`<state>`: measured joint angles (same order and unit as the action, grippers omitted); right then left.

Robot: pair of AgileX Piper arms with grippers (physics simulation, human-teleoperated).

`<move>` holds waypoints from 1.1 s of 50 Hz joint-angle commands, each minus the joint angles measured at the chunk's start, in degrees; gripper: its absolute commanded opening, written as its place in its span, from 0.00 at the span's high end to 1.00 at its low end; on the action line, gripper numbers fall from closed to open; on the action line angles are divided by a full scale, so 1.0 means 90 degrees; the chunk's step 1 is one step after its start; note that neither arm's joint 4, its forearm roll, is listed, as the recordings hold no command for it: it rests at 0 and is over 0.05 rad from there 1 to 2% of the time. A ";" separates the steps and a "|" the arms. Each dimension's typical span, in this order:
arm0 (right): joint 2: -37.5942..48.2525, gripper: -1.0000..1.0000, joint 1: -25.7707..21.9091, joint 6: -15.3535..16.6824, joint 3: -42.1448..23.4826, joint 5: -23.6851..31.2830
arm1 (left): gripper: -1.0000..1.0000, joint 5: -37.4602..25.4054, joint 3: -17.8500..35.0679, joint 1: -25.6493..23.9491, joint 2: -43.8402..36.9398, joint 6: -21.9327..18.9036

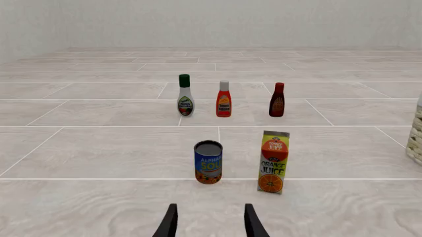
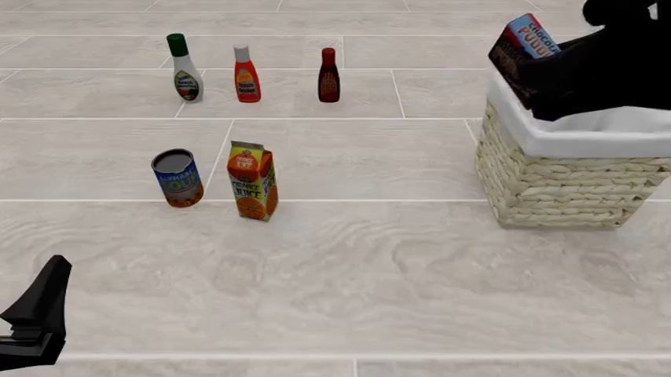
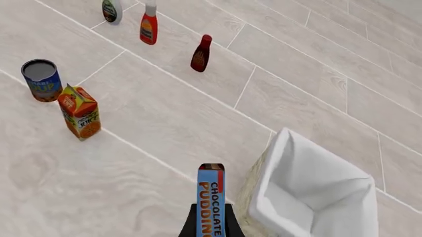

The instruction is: Pick the chocolate pudding and place it in the basket.

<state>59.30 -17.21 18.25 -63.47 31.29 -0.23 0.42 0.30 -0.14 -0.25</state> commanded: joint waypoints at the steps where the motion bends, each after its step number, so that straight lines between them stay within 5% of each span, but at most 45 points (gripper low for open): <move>1: -0.0030 1.00 0.0369 -0.0039 -0.0143 0.0075 | 0.00 0.0004 -0.0004 0.0004 0.0003 0.0001; 55: 0.0766 1.00 0.2194 0.0066 -0.0856 0.0102 | 0.00 0.0004 -0.0004 0.0002 0.0003 -0.0001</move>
<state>64.46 -0.01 18.66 -70.15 32.25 -0.23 0.42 0.30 -0.14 -0.26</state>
